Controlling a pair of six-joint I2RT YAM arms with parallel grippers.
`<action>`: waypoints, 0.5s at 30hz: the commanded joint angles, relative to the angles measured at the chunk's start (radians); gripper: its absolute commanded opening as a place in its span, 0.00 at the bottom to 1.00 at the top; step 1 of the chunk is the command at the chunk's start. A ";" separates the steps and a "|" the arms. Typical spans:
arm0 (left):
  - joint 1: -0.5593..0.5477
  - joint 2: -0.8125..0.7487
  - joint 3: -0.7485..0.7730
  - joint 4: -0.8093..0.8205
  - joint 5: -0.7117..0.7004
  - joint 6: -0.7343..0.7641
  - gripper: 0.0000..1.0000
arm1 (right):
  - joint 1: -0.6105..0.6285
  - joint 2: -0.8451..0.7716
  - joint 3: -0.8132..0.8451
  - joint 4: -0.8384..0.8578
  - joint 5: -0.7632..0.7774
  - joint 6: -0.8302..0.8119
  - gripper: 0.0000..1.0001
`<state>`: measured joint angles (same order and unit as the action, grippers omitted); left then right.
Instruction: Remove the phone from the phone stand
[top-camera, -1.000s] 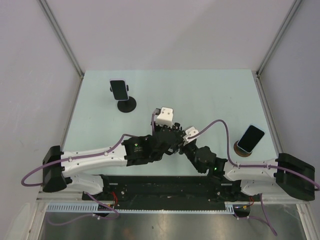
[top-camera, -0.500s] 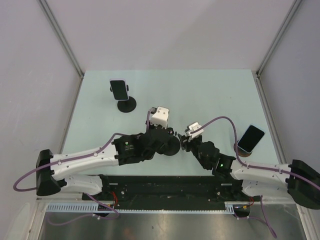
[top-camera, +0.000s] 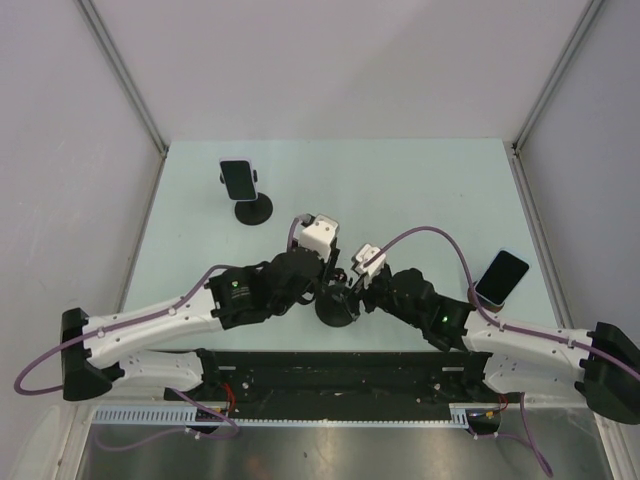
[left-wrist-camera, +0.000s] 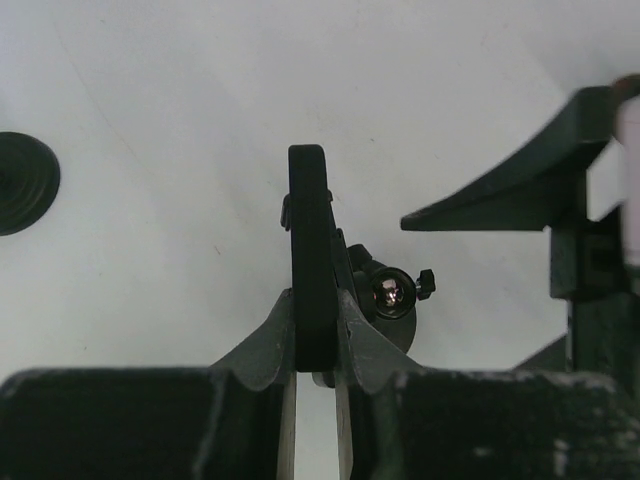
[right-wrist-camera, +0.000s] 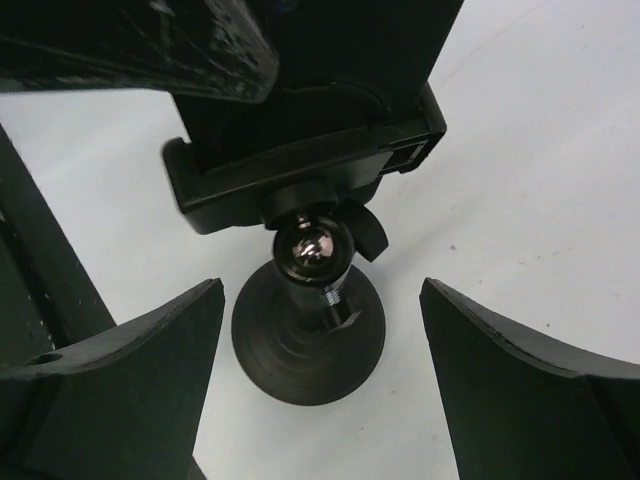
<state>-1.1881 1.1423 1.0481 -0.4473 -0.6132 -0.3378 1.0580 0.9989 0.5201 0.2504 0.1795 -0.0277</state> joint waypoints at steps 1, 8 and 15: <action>0.001 -0.098 0.012 0.099 0.127 0.062 0.00 | -0.004 0.023 0.043 -0.030 -0.071 -0.023 0.85; 0.001 -0.105 0.006 0.099 0.187 0.068 0.00 | -0.010 0.058 0.052 0.030 -0.101 -0.041 0.81; 0.001 -0.095 0.003 0.099 0.205 0.063 0.00 | -0.006 0.112 0.066 0.079 -0.132 -0.028 0.66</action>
<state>-1.1881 1.0824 1.0264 -0.4763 -0.4301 -0.2852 1.0515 1.0916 0.5442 0.2584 0.0799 -0.0532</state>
